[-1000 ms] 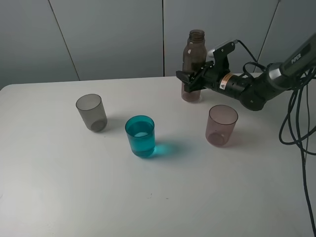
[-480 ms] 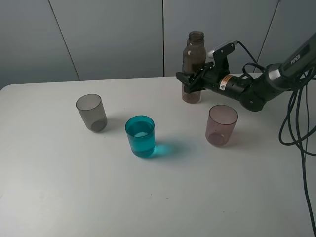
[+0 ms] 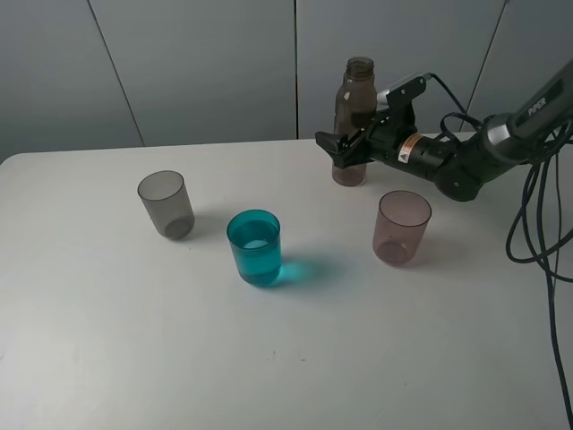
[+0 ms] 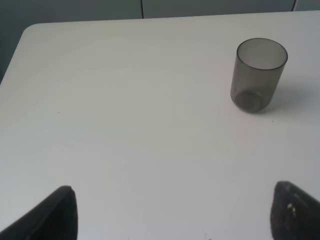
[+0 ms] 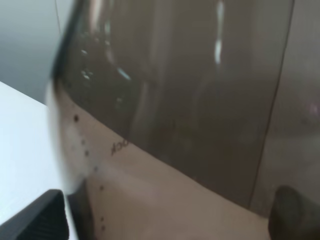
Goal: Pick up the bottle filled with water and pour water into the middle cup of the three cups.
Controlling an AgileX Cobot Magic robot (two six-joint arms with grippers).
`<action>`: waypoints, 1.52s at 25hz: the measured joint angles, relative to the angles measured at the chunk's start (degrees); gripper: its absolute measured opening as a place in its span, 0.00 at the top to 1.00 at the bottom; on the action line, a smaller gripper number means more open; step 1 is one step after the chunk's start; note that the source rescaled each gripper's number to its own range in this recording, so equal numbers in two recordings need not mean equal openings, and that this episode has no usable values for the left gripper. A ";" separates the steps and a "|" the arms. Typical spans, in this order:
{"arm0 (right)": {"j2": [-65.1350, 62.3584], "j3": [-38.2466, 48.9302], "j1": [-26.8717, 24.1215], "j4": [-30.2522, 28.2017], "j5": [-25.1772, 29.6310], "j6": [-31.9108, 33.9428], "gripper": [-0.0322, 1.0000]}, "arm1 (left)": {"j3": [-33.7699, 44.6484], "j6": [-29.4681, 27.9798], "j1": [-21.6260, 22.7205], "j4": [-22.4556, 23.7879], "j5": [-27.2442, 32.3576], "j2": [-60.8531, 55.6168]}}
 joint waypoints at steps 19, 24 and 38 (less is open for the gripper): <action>-17.93 15.19 -8.67 -5.81 15.80 2.77 0.33 | 0.00 -0.12 0.00 0.00 0.00 0.00; -23.96 18.35 -9.36 -7.46 16.58 5.27 0.33 | 0.00 -0.12 0.00 0.00 0.00 0.00; -60.84 19.98 -5.34 -11.40 39.69 29.35 0.33 | 0.00 -0.12 0.00 0.00 0.00 0.00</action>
